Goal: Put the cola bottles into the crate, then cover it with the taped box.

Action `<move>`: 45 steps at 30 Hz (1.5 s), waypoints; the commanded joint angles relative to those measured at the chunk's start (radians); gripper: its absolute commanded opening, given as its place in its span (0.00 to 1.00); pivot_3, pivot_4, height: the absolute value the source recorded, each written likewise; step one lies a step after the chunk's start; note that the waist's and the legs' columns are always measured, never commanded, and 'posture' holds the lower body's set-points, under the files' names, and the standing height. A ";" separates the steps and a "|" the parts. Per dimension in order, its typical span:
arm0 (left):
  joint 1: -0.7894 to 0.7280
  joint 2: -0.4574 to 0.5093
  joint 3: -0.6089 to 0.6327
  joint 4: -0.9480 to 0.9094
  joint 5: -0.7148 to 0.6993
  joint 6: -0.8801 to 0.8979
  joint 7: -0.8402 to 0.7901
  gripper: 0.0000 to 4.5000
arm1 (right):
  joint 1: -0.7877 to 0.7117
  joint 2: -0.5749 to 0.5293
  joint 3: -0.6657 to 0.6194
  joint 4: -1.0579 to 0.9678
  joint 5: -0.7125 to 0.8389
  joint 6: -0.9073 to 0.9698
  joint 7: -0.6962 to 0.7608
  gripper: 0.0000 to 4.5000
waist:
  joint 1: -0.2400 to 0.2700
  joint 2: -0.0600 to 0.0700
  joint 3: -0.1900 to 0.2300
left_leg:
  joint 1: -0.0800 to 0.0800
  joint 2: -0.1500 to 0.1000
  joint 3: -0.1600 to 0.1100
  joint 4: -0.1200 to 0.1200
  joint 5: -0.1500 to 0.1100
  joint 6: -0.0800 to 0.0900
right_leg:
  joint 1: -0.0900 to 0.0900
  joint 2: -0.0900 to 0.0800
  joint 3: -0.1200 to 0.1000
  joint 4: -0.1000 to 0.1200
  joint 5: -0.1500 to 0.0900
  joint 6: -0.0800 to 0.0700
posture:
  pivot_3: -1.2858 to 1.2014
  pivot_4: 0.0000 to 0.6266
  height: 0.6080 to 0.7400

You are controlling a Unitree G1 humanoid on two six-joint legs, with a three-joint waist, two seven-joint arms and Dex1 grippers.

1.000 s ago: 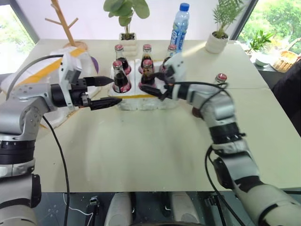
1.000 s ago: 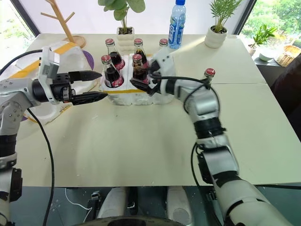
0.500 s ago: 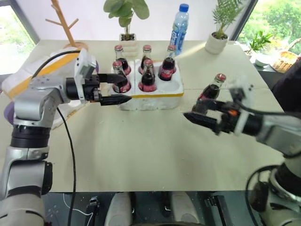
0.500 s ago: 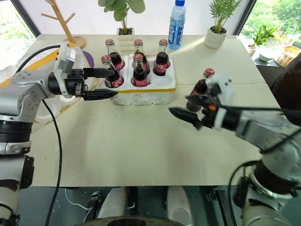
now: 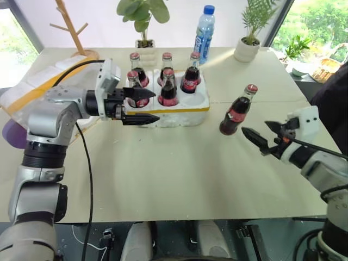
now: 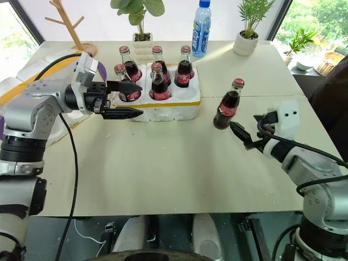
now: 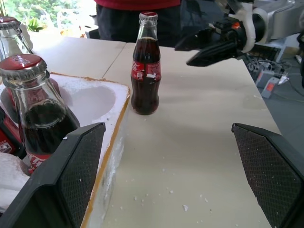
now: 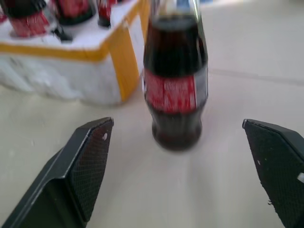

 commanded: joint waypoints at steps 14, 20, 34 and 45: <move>-0.011 0.032 0.031 -0.089 -0.016 0.040 0.027 1.00 | -0.173 0.059 0.195 0.383 -0.110 -0.330 0.002 0.99 | -0.001 0.000 0.000 | 0.000 0.000 0.000 0.000 0.000 0.000 | 0.000 0.000 0.000 0.000 0.000 0.000 | 0.52 0.24 1.00; -0.013 0.032 0.039 -0.081 -0.016 0.040 0.045 1.00 | -0.286 0.092 0.265 0.622 -0.189 -0.445 0.007 0.94 | -0.002 0.000 0.000 | 0.000 0.000 0.000 0.000 0.000 0.000 | 0.000 0.000 0.000 0.000 0.000 0.000 | 0.52 0.24 1.00; 0.072 0.079 0.131 -0.151 -0.052 0.083 0.120 1.00 | -0.634 -0.005 0.240 0.471 0.032 -0.329 0.163 0.64 | -0.005 0.007 0.005 | -0.001 0.001 0.001 0.000 0.000 0.000 | -0.003 0.000 0.000 0.001 0.000 0.000 | 0.52 0.24 1.00; 0.114 0.104 0.170 -0.200 -0.076 0.094 0.170 1.00 | -0.724 0.136 0.464 0.736 -0.149 -0.495 0.219 0.64 | 0.001 0.006 0.005 | -0.003 0.000 0.003 -0.001 0.000 0.000 | -0.003 -0.002 0.000 0.000 0.000 0.000 | 0.52 0.24 1.00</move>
